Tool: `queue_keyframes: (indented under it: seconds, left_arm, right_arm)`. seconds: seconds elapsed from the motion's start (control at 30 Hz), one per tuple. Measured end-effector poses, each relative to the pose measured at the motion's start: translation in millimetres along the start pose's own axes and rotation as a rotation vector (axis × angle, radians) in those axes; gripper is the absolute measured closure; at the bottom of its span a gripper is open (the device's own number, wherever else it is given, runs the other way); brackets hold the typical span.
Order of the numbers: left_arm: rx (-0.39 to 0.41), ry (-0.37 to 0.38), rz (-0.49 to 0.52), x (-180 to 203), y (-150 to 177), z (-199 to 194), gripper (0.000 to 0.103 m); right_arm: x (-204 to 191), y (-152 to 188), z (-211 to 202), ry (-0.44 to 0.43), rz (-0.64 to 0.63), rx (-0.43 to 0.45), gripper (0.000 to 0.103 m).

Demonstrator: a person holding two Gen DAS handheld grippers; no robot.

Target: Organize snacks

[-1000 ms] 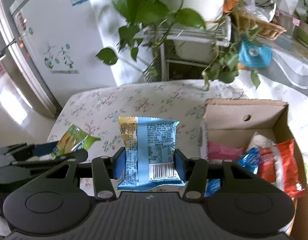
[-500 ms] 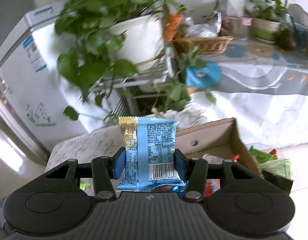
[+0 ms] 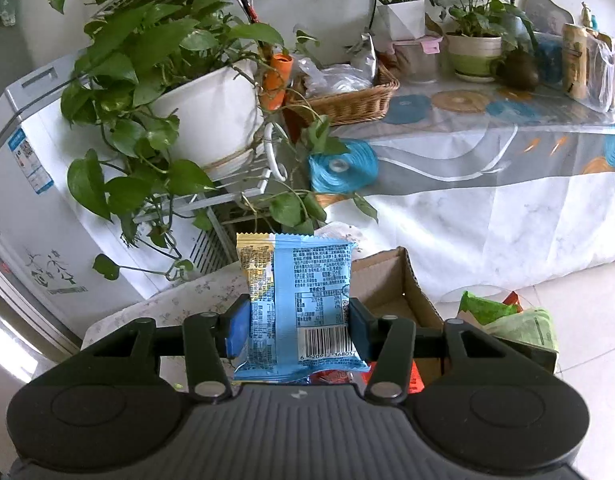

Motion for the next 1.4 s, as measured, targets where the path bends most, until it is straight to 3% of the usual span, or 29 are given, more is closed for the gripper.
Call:
queue_keyframes:
  seconds: [0.4,0.53,0.73,1.0,1.4]
  left_arm:
    - [-0.056,0.095,0.03,32,6,32,0.044]
    - [-0.07,0.11,0.019,36,9,42,0.039]
    - [-0.082,0.081,-0.003,38,9,43,0.017]
    - [-0.135,-0.022,0.008,35,7,32,0.012]
    - [-0.195,-0.127,-0.138,26,20,12,0.009]
  right_arm:
    - [13,0,9,0.017,0.03,-0.03,0.046]
    - [17,0,17,0.015,0.047,-0.046,0.045]
    - [19,2,21,0.008,0.065,-0.061,0.029]
    - [19,3,4,0.015,0.079,-0.022,0.018]
    - [25,25,-16,0.088,0.134,-0.023,0.011]
Point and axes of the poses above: each gripper's, at about its wrist camera, not at the fingertips, and z roughly the way its jaws point, x to its right, y to its underside, the point moved 3 cm from there along z, roughly the way its jaws point, and after that the axes turned 7 degrees about -x, right-handed, at the moved point
